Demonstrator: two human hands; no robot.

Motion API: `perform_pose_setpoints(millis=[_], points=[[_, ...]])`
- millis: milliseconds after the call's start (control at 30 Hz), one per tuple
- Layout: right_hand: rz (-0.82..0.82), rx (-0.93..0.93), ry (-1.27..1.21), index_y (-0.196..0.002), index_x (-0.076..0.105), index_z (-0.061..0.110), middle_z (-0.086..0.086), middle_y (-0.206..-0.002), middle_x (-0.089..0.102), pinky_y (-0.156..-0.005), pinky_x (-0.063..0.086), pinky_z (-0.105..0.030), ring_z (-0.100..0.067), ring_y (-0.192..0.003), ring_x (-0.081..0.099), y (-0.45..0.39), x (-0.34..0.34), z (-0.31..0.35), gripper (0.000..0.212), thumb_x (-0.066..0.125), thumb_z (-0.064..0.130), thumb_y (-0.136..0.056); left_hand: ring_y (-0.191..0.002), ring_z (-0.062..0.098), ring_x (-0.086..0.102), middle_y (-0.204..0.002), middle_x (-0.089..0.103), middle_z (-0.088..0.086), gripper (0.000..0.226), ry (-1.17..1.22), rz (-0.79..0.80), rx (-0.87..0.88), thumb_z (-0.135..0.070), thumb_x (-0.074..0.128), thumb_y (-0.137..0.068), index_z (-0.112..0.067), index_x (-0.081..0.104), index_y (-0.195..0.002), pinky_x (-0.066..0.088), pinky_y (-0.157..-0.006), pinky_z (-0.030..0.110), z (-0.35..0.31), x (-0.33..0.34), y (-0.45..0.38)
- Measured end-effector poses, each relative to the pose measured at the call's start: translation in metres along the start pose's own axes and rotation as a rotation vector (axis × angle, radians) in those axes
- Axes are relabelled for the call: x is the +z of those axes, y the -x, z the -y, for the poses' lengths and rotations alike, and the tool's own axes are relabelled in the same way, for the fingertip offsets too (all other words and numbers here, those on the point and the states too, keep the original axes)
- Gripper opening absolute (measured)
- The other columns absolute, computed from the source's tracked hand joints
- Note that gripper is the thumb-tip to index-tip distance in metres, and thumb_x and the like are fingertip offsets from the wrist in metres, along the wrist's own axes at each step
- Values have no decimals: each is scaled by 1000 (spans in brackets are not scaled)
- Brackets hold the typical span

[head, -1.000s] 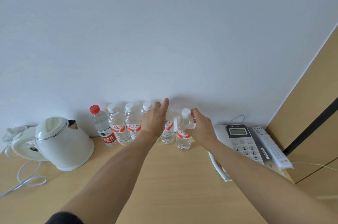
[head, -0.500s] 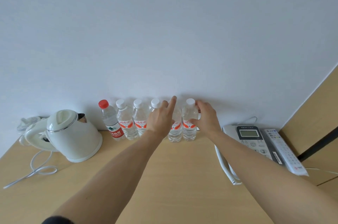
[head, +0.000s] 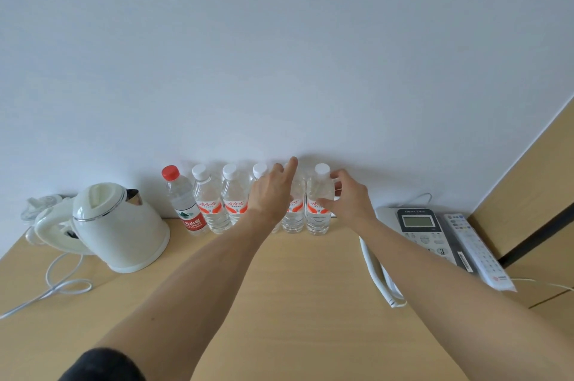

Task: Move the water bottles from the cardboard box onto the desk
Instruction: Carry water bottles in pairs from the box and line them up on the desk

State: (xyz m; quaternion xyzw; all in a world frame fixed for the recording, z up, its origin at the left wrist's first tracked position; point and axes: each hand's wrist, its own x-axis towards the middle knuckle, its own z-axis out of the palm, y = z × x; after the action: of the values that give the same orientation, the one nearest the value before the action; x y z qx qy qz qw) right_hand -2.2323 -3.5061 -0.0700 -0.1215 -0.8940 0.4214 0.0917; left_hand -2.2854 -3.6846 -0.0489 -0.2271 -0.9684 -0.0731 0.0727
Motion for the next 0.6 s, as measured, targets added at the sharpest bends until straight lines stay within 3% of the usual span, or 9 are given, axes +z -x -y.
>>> perform_pose_setpoints(millis=[133,233,333,600], points=[[38,125,-5,-127,53,14,-5,-119,63,-91,52,-39,-23,-105,62,-7,1,1,57,72,49,-86,-81,30,63,-105,55,7,82,66,-3,10,-28,73,-91,-24,22,-155,53,-66,40,5,-4,2],[90,203,-50,-126,55,11,-8,-118,62,-91,56,-45,-26,-106,63,-14,4,0,57,70,51,-87,-85,32,63,-92,63,9,63,163,-20,28,-28,66,-96,-22,36,-150,50,-70,39,8,-9,-3],[83,211,-126,-120,57,12,-8,-119,64,-93,55,-46,-26,-105,64,-17,6,0,51,73,47,-86,-82,36,64,-73,55,5,44,224,-47,5,-22,66,-96,-17,50,-136,53,-71,42,9,-13,-8],[43,220,-199,-117,60,13,-7,-111,67,-93,55,-45,-25,-100,67,-14,10,-5,47,77,41,-85,-86,38,65,-98,70,18,40,268,-14,-36,-22,70,-93,-19,56,-130,56,-81,45,10,-17,-21]])
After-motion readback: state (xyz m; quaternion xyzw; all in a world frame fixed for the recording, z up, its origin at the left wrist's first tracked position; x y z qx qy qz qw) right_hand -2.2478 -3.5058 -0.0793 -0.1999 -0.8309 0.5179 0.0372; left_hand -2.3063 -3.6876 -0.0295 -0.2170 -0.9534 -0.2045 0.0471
